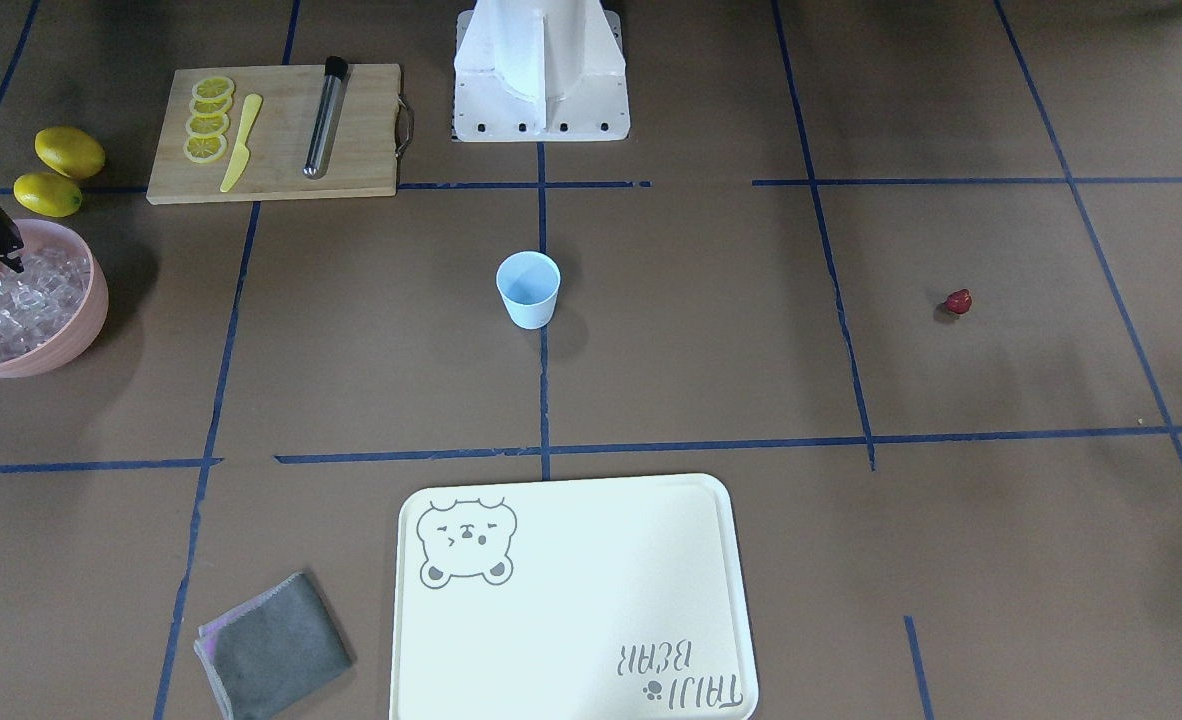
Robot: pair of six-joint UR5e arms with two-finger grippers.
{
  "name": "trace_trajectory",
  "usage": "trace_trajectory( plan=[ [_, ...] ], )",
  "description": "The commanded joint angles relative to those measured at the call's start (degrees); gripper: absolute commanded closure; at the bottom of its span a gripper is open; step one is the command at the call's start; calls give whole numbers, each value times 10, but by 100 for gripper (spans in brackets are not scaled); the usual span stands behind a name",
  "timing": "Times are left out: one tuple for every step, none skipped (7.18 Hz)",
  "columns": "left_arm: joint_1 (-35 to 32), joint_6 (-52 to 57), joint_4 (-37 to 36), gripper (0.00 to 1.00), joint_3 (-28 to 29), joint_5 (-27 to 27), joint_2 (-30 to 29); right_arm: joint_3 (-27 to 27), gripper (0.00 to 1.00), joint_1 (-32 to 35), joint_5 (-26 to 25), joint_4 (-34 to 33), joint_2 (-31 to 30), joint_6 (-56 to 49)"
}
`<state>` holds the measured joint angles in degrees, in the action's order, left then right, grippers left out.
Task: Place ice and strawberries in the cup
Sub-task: 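Lower the right gripper into the pink bowl and grasp an ice cube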
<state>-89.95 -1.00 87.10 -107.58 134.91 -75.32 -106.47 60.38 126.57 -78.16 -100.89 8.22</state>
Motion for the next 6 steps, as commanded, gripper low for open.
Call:
trace_trajectory(
  plan=[
    [0,0,0,0,1,0,0,-1,29,0,0,0,1,-1],
    [0,0,0,0,2,0,0,0,32,0,0,1,0,-1],
    [0,1,0,0,3,0,0,1,35,1,-4,4,-1,-1],
    [0,2,0,0,5,0,0,0,48,1,-4,4,-1,-1],
    [0,3,0,0,7,0,0,1,60,1,-5,4,-1,-1],
    [0,3,0,0,7,-1,0,1,76,1,-5,4,-1,0]
  ],
)
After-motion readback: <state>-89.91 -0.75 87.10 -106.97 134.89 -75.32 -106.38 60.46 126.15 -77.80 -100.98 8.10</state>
